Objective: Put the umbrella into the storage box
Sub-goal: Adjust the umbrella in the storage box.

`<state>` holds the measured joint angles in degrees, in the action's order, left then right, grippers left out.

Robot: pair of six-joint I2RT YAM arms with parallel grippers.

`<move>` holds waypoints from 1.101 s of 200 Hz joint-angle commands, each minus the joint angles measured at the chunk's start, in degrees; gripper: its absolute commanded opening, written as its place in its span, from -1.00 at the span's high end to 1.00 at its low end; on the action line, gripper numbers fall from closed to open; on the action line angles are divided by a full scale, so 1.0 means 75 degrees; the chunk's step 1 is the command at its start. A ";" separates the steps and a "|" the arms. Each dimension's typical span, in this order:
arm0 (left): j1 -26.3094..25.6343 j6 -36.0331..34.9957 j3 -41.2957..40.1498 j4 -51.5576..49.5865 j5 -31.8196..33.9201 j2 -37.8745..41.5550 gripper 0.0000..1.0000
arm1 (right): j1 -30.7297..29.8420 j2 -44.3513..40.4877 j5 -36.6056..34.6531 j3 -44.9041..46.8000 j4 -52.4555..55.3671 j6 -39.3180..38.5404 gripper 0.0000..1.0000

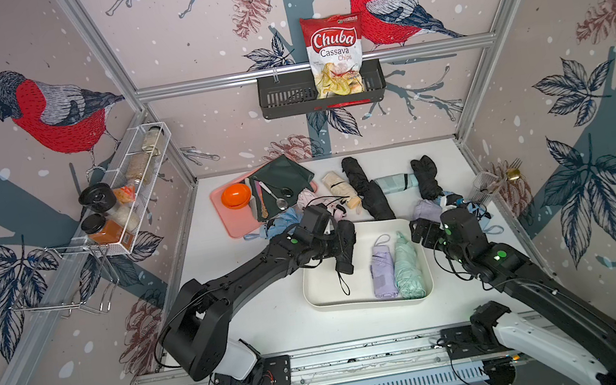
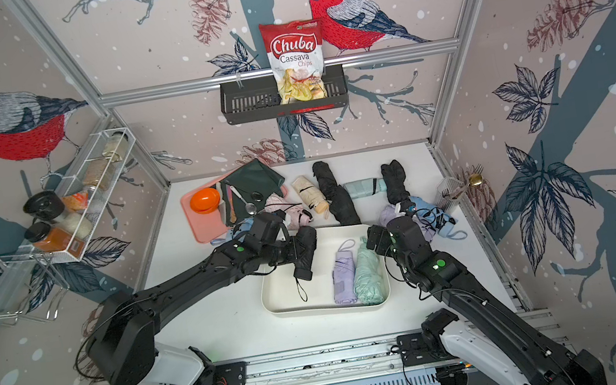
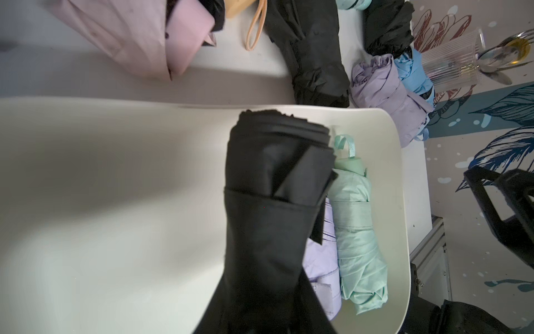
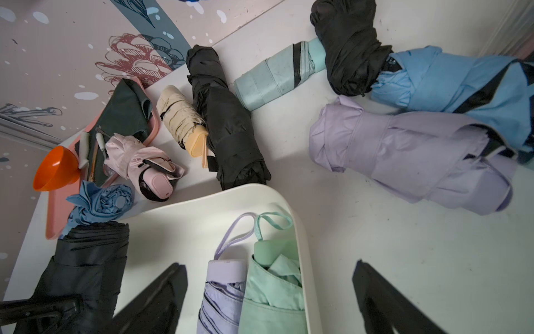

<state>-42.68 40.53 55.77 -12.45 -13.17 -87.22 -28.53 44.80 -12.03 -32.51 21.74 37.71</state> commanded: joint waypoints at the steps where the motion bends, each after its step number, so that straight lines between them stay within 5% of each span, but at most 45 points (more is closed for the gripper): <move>1: -0.0181 0.0299 -0.0054 0.0798 -0.0354 -0.0343 1.00 | -0.0016 -0.0053 -0.0155 0.0114 0.0259 0.0265 -0.88; 78: -0.0814 0.0554 0.0484 0.0118 -0.0095 -0.1496 1.00 | -0.0049 -0.0158 -0.0161 0.0526 0.0257 0.0388 -0.87; 146: -0.0826 0.0622 0.0228 0.0308 -0.0131 -0.1470 1.00 | -0.1026 0.0032 0.0003 -0.0143 0.0418 0.0837 -0.43; 220: -0.0824 0.0753 -0.0499 0.1002 -0.0097 -0.1413 1.00 | -0.2432 0.2176 0.0189 -0.1364 0.0852 0.2040 -0.10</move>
<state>-48.77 45.19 53.63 -6.92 -14.09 -98.41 -45.65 57.80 -11.92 -40.86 26.13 49.69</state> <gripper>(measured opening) 0.268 0.567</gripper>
